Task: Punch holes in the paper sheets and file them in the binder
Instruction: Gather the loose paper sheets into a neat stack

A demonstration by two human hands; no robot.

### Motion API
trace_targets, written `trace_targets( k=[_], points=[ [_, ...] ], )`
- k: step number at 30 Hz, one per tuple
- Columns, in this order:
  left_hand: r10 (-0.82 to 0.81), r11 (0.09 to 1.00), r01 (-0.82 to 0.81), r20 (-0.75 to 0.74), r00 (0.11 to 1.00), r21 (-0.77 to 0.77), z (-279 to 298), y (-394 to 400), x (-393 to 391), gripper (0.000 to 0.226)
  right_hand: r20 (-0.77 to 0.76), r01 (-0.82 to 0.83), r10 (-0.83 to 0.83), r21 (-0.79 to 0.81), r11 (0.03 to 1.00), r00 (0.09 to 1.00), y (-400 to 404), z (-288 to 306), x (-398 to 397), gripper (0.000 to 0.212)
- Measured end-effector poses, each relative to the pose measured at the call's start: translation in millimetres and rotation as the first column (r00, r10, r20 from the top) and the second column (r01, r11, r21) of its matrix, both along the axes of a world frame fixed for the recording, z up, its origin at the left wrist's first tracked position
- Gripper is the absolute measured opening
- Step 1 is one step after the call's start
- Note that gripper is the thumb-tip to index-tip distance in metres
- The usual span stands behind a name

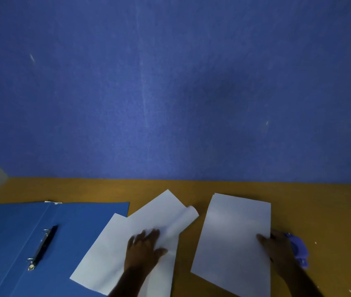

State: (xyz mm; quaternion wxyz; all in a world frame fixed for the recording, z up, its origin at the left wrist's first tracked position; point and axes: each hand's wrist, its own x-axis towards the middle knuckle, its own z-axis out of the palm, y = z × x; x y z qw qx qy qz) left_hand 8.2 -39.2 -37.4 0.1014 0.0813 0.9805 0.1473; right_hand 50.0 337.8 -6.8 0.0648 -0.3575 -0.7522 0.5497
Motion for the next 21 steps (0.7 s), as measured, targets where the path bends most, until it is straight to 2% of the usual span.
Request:
trace_targets(
  k=[4,7,12,18,21],
  points=[
    [0.047,0.997,-0.037,-0.150,0.988,0.070,14,-2,-3,0.057,-0.018,-0.008,0.007,-0.032,0.999,1.000,3,1,-1,0.008],
    [0.072,0.992,-0.055,-0.148,0.986,0.113,26,1,-8,0.055,-0.023,-0.018,0.018,-0.010,1.000,1.000,4,2,-2,0.013],
    [0.050,0.992,-0.032,-0.150,0.987,0.123,36,2,-11,0.057,-0.070,-0.048,0.044,-0.062,0.997,0.997,-6,13,-6,0.015],
    [0.053,0.999,-0.051,-0.136,0.989,0.018,37,3,-9,0.045,-0.059,-0.090,0.092,0.033,0.995,0.994,-13,11,-7,0.018],
    [0.086,0.996,-0.082,-0.145,0.986,0.029,41,5,-12,0.039,-0.038,-0.109,0.116,0.150,0.983,0.993,-19,15,-10,0.011]
  ],
)
